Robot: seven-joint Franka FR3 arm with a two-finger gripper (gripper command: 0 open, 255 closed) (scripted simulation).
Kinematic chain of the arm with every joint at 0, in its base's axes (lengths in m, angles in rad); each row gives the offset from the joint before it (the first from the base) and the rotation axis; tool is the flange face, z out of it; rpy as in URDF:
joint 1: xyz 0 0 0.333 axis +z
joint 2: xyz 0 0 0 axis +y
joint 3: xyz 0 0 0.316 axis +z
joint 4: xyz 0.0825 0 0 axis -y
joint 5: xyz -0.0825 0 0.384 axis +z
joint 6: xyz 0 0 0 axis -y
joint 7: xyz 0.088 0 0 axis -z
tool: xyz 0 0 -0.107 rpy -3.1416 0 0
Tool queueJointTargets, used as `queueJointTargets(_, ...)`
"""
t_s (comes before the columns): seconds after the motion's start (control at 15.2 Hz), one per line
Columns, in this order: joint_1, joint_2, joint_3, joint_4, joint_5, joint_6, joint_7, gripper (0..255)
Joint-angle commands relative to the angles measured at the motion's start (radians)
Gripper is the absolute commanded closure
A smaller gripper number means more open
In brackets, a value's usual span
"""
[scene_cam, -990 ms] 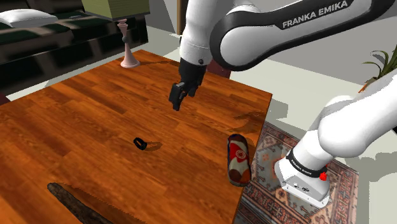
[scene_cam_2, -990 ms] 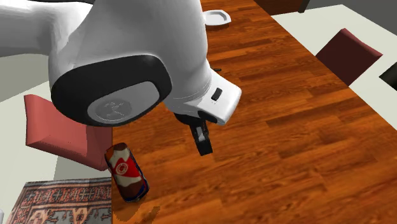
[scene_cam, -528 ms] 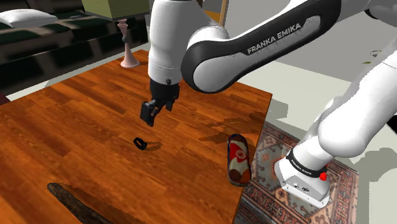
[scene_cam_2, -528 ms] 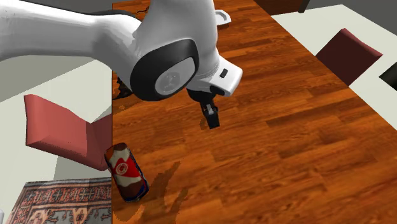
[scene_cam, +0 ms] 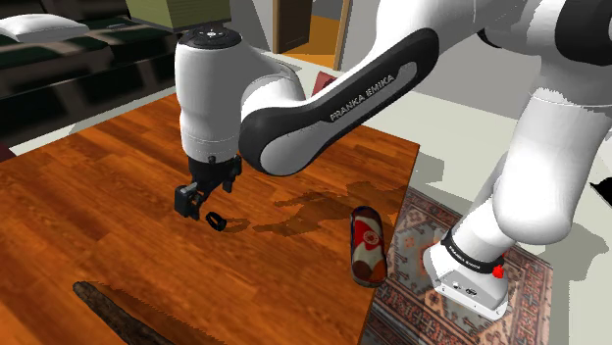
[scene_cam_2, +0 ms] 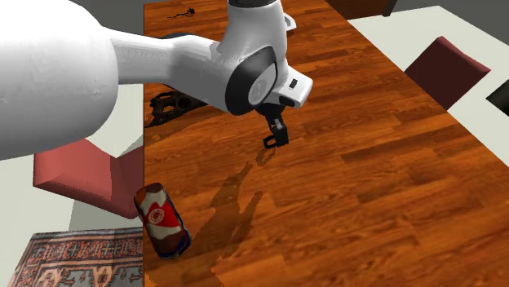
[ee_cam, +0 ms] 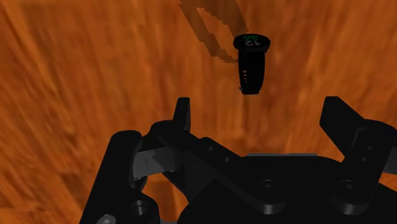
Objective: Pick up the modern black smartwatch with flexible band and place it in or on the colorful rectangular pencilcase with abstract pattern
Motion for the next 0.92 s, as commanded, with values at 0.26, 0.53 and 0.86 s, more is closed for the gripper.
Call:
queueJointTargets(0.26,0.028,0.07,-0.025,0.008,-0.062,0.047,0.044,0)
queueJointTargets(0.53,0.034,0.086,-0.033,0.008,-0.076,0.06,0.053,0)
queueJointTargets(0.86,0.034,0.086,-0.033,0.008,-0.076,0.06,0.053,0)
